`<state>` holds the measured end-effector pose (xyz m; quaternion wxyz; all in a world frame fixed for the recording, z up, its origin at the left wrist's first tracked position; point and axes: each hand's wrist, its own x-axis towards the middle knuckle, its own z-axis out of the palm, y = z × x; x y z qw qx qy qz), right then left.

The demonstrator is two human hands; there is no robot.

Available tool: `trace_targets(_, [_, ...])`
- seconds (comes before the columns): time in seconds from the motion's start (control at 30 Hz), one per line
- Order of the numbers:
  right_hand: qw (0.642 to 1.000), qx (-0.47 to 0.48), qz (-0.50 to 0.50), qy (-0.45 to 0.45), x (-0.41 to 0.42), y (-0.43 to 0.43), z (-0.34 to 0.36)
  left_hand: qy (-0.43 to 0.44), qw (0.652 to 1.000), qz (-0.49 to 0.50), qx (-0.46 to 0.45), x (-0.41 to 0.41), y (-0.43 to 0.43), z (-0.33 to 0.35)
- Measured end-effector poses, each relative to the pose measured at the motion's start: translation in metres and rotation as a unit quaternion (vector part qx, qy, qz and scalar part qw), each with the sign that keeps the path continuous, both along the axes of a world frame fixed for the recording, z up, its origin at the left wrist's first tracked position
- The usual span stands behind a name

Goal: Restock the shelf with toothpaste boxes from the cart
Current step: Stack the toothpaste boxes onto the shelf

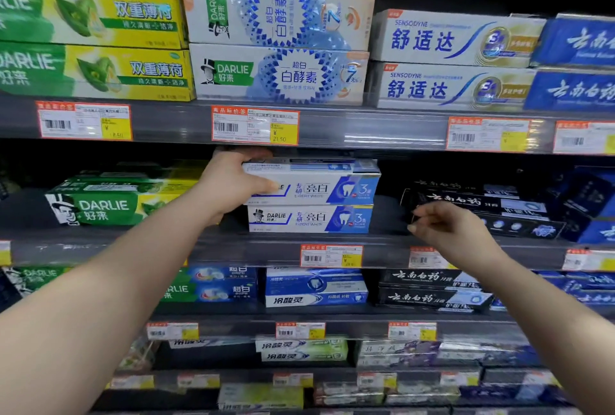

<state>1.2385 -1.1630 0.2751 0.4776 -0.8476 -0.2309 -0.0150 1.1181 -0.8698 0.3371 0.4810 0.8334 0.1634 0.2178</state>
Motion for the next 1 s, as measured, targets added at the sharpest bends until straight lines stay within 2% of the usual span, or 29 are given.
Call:
trace_targets(0.17, [1.0, -0.019, -0.011, -0.009, 0.002, 0.006, -0.006, -0.006, 0.996, 0.085, 0.03, 0.006, 0.008, -0.015])
trace_targets(0.37, [0.999, -0.037, 0.0, -0.006, 0.0, 0.032, -0.004, -0.03, 0.989, 0.131, 0.067, 0.002, -0.001, -0.025])
trace_targets(0.5, [0.999, -0.046, 0.014, 0.007, -0.004, 0.048, 0.0, -0.036, 0.994, 0.102, 0.021, -0.001, 0.0, -0.03])
trace_targets(0.67, [0.996, -0.056, 0.067, 0.008, -0.008, 0.061, 0.002, 0.038, 0.998, 0.039, -0.024, -0.008, 0.0, -0.047])
trace_targets(0.9, [0.997, -0.049, 0.05, 0.027, -0.009, 0.074, 0.005, 0.051, 0.994, -0.007, -0.097, -0.002, -0.004, -0.05])
trace_targets(1.0, [0.997, -0.055, 0.038, 0.029, -0.006, 0.073, 0.005, 0.064, 0.994, -0.024, -0.087, 0.0, -0.006, -0.05])
